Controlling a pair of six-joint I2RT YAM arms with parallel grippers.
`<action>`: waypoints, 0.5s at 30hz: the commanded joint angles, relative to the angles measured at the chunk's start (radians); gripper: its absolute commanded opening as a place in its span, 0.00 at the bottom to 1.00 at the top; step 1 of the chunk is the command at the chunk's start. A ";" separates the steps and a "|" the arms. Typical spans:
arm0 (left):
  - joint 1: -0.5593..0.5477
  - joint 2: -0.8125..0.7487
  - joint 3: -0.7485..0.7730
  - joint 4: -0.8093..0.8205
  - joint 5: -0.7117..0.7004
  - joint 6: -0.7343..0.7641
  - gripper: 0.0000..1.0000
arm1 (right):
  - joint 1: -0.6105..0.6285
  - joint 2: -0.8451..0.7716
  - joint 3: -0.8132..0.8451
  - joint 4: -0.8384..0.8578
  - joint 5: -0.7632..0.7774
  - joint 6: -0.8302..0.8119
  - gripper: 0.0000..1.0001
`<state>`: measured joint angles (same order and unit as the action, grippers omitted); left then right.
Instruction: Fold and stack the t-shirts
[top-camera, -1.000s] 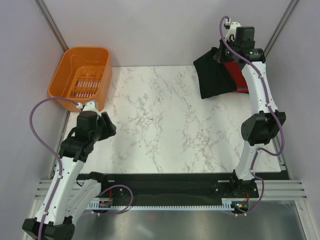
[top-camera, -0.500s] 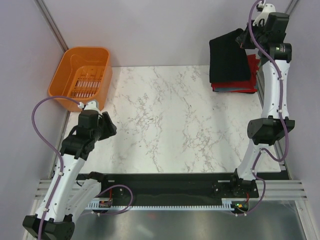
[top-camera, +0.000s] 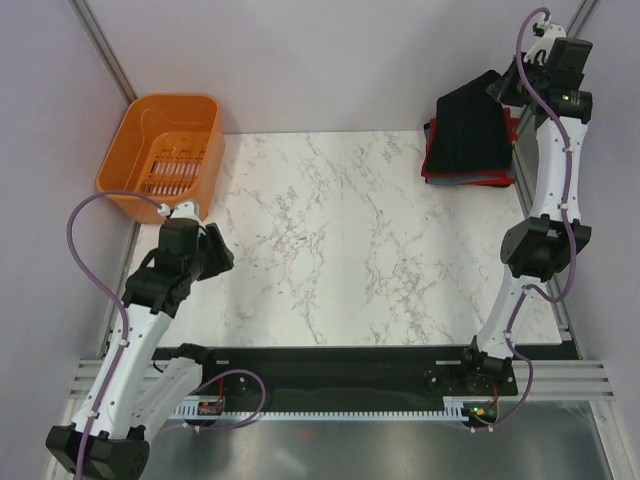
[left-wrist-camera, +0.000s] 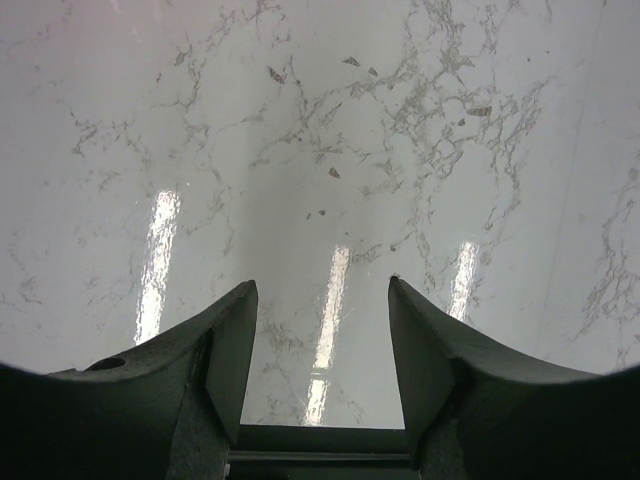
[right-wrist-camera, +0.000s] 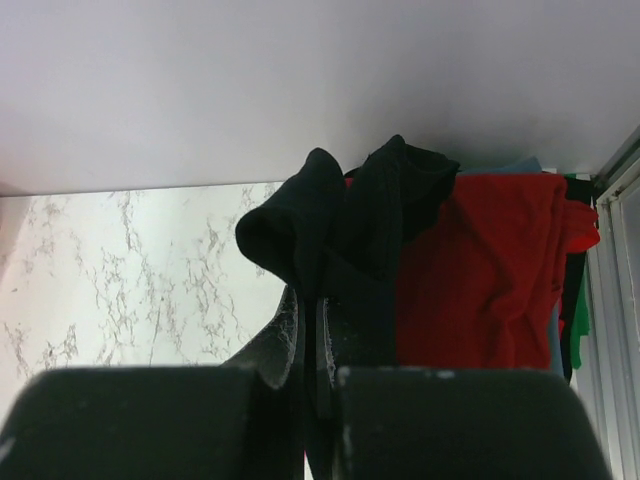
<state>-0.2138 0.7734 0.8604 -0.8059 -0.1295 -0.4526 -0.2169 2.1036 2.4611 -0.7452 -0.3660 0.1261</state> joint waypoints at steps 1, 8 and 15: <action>-0.001 0.004 -0.004 0.022 -0.016 -0.023 0.62 | -0.053 0.013 0.067 0.105 -0.077 0.029 0.00; -0.007 0.026 0.000 0.019 -0.016 -0.023 0.61 | -0.154 0.127 0.070 0.245 -0.175 0.102 0.00; -0.007 0.026 -0.001 0.016 -0.022 -0.026 0.61 | -0.199 0.329 0.121 0.352 -0.143 0.125 0.00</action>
<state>-0.2165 0.8001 0.8604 -0.8066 -0.1299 -0.4530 -0.4145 2.3737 2.5473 -0.5068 -0.5179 0.2264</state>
